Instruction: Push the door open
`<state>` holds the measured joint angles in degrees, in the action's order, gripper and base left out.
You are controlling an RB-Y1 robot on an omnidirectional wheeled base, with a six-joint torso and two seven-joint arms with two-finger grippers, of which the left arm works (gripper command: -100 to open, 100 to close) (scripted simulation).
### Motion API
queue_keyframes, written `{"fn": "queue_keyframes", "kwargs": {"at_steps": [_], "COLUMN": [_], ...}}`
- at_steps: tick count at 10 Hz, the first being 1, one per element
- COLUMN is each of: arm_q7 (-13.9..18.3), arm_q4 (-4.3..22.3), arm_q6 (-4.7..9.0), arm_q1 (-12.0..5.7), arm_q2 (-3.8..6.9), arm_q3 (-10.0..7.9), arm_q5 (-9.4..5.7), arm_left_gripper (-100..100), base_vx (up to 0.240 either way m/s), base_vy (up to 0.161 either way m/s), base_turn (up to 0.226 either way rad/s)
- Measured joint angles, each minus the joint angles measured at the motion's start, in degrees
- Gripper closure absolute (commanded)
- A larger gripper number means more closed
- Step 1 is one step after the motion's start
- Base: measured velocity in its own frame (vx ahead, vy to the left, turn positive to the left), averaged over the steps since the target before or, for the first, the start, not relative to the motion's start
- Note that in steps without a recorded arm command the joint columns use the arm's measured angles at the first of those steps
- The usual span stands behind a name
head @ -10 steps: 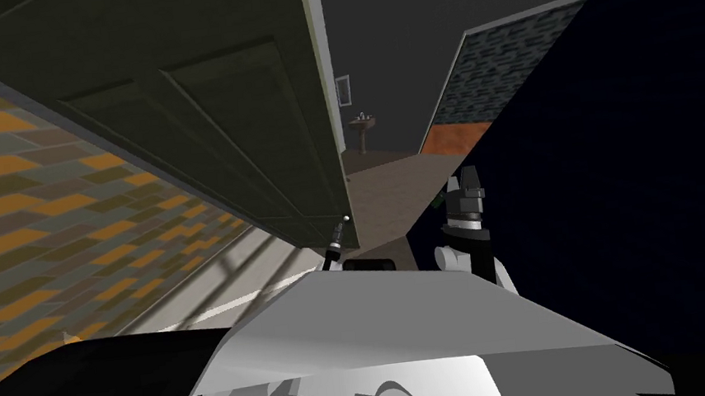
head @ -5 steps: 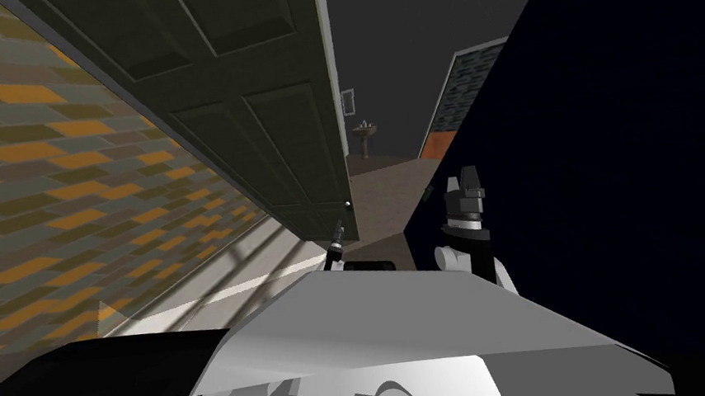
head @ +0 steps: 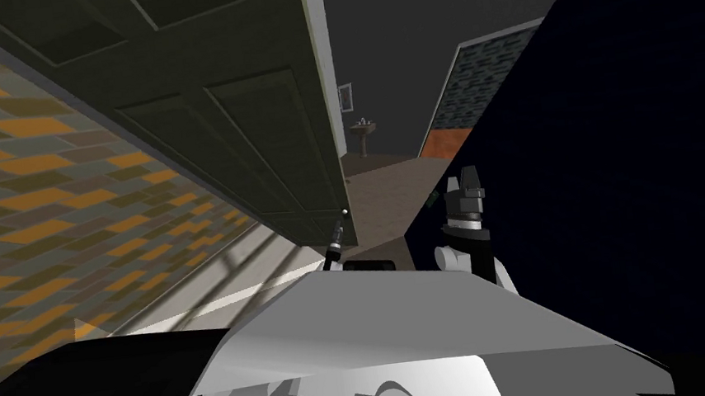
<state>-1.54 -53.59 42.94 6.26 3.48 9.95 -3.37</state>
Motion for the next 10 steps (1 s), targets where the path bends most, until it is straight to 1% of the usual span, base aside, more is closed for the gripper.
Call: {"fn": "queue_keyframes", "kwargs": {"at_steps": [2,5,6,7,10], "arm_q7": [-0.2,-0.3,-0.4,-0.4,-0.4], "arm_q4": [0.3,0.9,1.1,1.1,1.1], "arm_q6": [0.43,1.07,1.26,1.38,1.17], "arm_q1": [-0.16,-0.39,-0.45,-0.41,-0.5], "arm_q2": [-0.08,-0.52,-0.72,-0.75,-0.73], "arm_q3": [-0.29,-0.68,-0.79,-0.77,-0.77], "arm_q5": [-0.08,-0.19,-0.22,-0.22,-0.2], "arm_left_gripper": [-100,-100,-100,100,100], "base_vx": [0.191,0.181,0.077,-0.018,-0.019], "base_vy": [-0.039,-0.018,-0.021,0.004,0.006], "base_turn": [-0.026,-0.022,0.013,-0.004,-0.007]}}
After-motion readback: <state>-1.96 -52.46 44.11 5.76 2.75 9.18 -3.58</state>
